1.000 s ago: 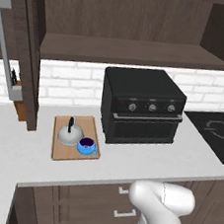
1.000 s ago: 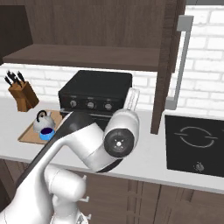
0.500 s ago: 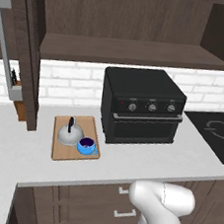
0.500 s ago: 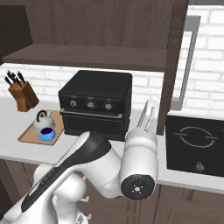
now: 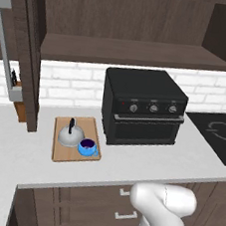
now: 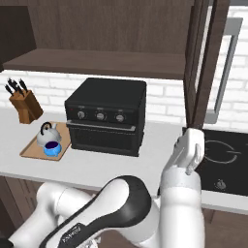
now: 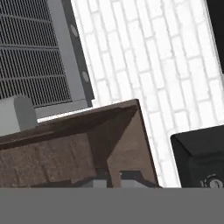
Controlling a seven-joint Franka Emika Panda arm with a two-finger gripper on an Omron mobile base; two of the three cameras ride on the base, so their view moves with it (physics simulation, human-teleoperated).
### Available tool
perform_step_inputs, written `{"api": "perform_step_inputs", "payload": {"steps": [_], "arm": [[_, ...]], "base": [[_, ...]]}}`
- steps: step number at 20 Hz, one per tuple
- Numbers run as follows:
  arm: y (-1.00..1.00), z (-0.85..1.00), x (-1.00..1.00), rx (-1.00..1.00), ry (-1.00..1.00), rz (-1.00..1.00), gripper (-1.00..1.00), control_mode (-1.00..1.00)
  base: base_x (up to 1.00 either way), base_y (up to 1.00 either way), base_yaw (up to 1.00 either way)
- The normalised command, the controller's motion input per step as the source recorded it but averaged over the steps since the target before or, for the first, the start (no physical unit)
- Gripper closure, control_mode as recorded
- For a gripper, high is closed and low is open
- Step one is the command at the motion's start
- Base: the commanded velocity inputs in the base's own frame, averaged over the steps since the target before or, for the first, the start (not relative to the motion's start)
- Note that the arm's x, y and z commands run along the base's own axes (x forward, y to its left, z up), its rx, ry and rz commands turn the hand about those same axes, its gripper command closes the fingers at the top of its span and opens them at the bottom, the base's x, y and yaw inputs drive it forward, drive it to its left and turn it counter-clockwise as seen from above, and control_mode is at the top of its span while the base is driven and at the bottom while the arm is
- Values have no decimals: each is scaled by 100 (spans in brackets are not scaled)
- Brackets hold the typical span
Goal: Pick the kettle from the counter and place it on the tray. Then pick the mug from the cabinet and place it on the tray. Then close the cabinet doors.
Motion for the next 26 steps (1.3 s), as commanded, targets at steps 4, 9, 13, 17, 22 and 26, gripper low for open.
{"api": "perform_step_inputs", "payload": {"steps": [4, 9, 13, 17, 22, 26], "arm": [[-36, 26, -97, 0, -48, 1, 100, -100], [-37, 18, -13, 3, -19, 0, 100, -100], [-28, -3, 47, 0, -2, 2, 100, -100], [-22, -19, 100, 0, 6, 5, 100, -100], [-29, -1, 85, 3, 2, 11, 100, -100], [-6, 47, 6, 4, -14, 15, 100, -100]], "base": [[0, 0, 0], [0, 0, 0], [0, 0, 0], [0, 0, 0], [0, 0, 0], [0, 0, 0]]}}
